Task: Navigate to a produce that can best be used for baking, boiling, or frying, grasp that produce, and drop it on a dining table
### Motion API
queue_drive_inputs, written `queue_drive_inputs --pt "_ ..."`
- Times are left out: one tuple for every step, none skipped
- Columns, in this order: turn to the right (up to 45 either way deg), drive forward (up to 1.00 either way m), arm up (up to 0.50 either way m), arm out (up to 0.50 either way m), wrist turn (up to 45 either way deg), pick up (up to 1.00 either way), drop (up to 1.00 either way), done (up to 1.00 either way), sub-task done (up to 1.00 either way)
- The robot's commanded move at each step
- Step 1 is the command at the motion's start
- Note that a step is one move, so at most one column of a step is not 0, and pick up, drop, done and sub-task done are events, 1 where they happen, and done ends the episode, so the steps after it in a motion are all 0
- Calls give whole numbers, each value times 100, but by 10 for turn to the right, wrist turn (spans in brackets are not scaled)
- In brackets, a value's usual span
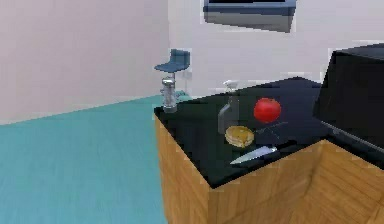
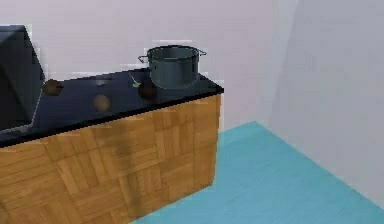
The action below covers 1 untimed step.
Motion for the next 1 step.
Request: queue_drive_inputs --pt "-210 0 0 0 0 0 0 0 0"
